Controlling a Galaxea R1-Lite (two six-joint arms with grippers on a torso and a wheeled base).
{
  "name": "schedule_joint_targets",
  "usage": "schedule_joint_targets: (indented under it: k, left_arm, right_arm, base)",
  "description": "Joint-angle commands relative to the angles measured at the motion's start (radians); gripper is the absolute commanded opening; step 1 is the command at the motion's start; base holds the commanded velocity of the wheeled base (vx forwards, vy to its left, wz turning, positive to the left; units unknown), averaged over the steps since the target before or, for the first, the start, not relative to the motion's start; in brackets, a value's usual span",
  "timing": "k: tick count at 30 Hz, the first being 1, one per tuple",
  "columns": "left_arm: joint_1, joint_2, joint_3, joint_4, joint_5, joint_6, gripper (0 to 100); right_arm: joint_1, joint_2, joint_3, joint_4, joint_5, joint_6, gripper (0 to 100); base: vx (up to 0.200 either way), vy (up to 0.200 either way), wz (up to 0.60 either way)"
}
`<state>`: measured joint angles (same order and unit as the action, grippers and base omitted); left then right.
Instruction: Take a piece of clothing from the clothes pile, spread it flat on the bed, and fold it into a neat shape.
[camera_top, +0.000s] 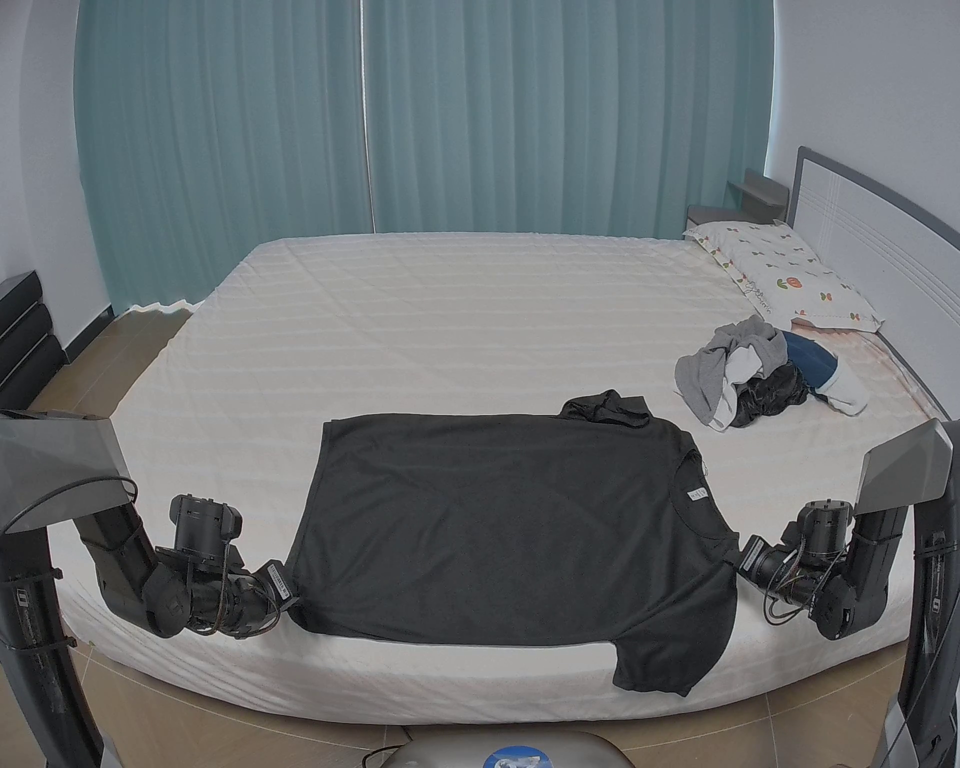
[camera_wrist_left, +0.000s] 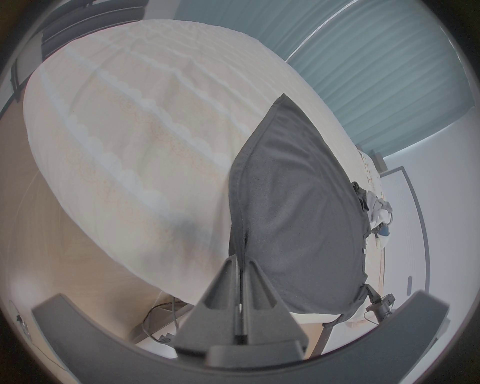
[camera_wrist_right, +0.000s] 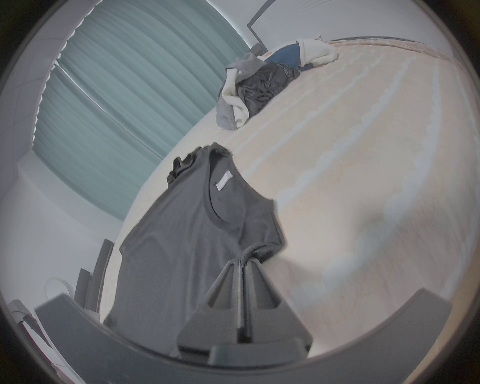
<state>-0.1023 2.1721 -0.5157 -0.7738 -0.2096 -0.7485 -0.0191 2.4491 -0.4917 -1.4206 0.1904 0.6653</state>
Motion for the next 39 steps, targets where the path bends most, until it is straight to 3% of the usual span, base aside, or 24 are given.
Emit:
schedule_joint_targets:
  k: [1, 12, 13, 26, 28, 30, 32, 35, 39]
  left_arm:
    - [0.000, -0.002, -0.009, -0.001, 0.001, -0.008, 0]
    - [0.001, -0.003, -0.010, -0.001, 0.001, -0.009, 0]
    - [0.000, -0.003, -0.010, -0.001, 0.001, -0.009, 0]
    - [0.001, -0.005, -0.009, -0.001, -0.001, -0.009, 0]
    - [0.000, -0.005, -0.009, -0.001, -0.001, -0.009, 0]
    - [0.001, -0.005, -0.009, -0.001, -0.001, -0.009, 0]
    - [0.001, -0.005, -0.009, -0.001, -0.001, -0.009, 0]
    - [0.001, -0.003, -0.009, -0.001, -0.001, -0.009, 0]
    - [0.001, -0.003, -0.009, -0.001, -0.001, -0.009, 0]
  right_arm:
    - [0.005, 0.013, -0.042, -0.029, -0.002, 0.031, 0]
    - [0.008, 0.031, -0.077, -0.083, -0.003, 0.077, 0]
    - [0.007, 0.041, -0.076, -0.098, 0.003, 0.079, 100]
    - [-0.036, -0.027, 0.108, -0.146, 0.024, 0.022, 100]
    - [-0.038, -0.045, 0.131, -0.144, 0.049, 0.023, 100]
    - [-0.038, -0.050, 0.186, -0.144, 0.138, -0.006, 100]
    - [-0.036, -0.039, 0.203, -0.144, 0.173, -0.050, 100]
    - [-0.030, -0.012, 0.220, -0.144, 0.184, -0.112, 100]
    - [-0.018, 0.001, 0.237, -0.144, 0.188, -0.122, 100]
  base:
    - [0.000, 0.000, 0.00]
    - [0.000, 0.000, 0.00]
    - [0.000, 0.000, 0.00]
    - [0.000, 0.000, 0.00]
    - [0.000, 0.000, 0.00]
    - [0.000, 0.000, 0.00]
    - [0.000, 0.000, 0.00]
    - [0.000, 0.000, 0.00]
    - [0.000, 0.000, 0.00]
